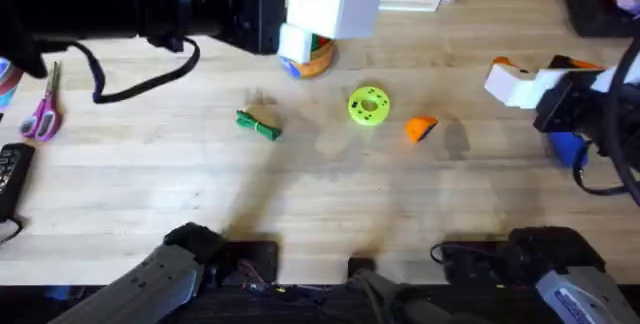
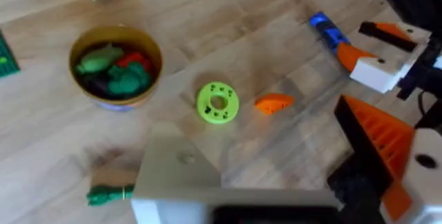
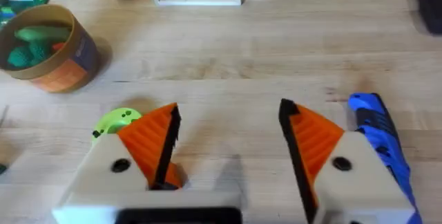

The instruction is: Pick up the gripper from the table and insert it into the empty holder that is missing its gripper. Then pick up a screw, insert it into the mounting hole, and use the screwdriver to tighten it. Finally, clean up the table by picking up the vegetable and placing it into the bucket.

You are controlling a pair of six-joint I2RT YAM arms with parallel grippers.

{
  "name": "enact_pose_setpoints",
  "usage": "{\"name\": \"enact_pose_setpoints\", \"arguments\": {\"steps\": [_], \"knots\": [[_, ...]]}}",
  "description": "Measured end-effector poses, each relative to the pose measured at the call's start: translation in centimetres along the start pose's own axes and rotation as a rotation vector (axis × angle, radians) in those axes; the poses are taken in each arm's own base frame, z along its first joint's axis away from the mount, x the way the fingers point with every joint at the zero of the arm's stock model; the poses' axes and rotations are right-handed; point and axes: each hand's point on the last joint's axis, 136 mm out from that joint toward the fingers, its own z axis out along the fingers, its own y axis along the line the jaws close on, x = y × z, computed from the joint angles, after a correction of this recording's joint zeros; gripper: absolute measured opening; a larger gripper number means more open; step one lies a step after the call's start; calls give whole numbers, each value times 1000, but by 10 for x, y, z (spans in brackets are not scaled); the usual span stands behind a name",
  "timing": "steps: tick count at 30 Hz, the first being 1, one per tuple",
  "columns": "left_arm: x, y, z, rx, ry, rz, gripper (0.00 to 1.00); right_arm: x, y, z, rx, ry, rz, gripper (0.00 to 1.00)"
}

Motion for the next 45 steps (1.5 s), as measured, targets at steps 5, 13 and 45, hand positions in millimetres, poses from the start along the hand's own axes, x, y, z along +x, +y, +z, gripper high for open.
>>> {"name": "enact_pose_setpoints", "arguments": {"steps": [5, 13, 45], "knots": [[20, 4, 2, -16, 84, -34, 995, 0, 0, 0, 0, 0, 0, 882], [-28, 13, 21, -45, -86, 73, 995, 0, 0, 0, 0, 0, 0, 883], [140, 52, 44, -60, -584, 341, 993, 0, 0, 0, 0, 0, 0, 883]]}}
